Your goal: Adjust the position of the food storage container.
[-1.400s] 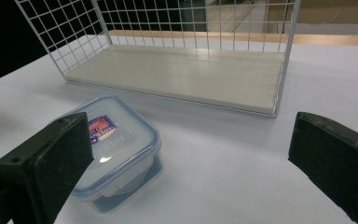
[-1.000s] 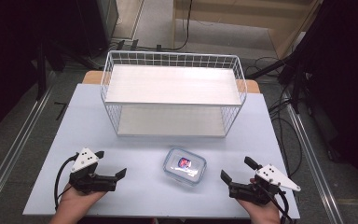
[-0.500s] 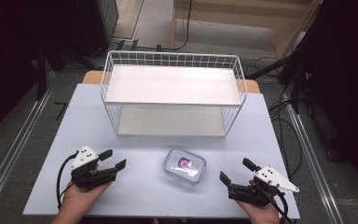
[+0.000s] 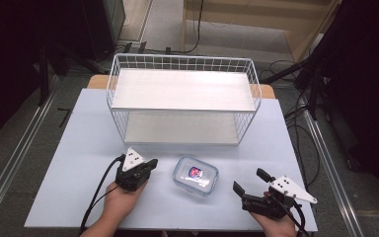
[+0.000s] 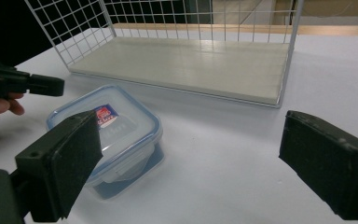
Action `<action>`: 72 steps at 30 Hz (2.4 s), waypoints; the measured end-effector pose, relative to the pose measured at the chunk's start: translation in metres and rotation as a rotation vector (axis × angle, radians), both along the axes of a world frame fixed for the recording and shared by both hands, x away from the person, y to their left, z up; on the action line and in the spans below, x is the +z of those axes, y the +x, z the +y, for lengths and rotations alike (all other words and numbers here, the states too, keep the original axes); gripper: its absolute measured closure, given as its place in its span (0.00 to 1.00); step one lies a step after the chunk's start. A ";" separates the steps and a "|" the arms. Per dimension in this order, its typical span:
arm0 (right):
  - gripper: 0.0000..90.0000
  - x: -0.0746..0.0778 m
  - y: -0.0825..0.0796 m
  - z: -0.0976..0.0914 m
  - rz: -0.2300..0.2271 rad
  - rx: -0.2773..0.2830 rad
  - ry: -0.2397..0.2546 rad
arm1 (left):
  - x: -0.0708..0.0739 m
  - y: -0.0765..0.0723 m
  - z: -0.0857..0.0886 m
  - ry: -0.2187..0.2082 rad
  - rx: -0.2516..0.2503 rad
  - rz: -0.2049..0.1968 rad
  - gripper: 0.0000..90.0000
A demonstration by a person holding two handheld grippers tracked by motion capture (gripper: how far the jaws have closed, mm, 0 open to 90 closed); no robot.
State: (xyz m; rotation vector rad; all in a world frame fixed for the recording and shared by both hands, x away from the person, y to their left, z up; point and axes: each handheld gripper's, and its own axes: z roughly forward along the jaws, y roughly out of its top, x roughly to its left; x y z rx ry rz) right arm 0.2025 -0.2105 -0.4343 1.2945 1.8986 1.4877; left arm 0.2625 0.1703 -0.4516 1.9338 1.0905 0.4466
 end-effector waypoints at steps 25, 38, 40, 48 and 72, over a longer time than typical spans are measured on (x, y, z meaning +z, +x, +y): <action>0.15 -0.001 0.000 0.003 0.017 -0.003 -0.017 | 0.002 -0.034 -0.045 0.020 -0.140 0.029 1.00; 0.28 -0.007 0.004 -0.006 0.060 -0.018 0.001 | 0.033 -0.056 0.010 0.058 -0.104 -0.032 0.99; 0.34 -0.009 0.004 -0.007 0.069 -0.011 -0.005 | 0.035 -0.057 0.018 0.055 -0.090 -0.044 0.94; 0.84 -0.018 0.018 0.006 0.122 0.021 -0.053 | 0.024 -0.052 0.049 -0.030 -0.053 -0.057 0.55; 1.00 -0.031 0.032 0.060 0.191 0.162 -0.162 | 0.023 -0.049 0.045 -0.061 -0.068 -0.030 0.44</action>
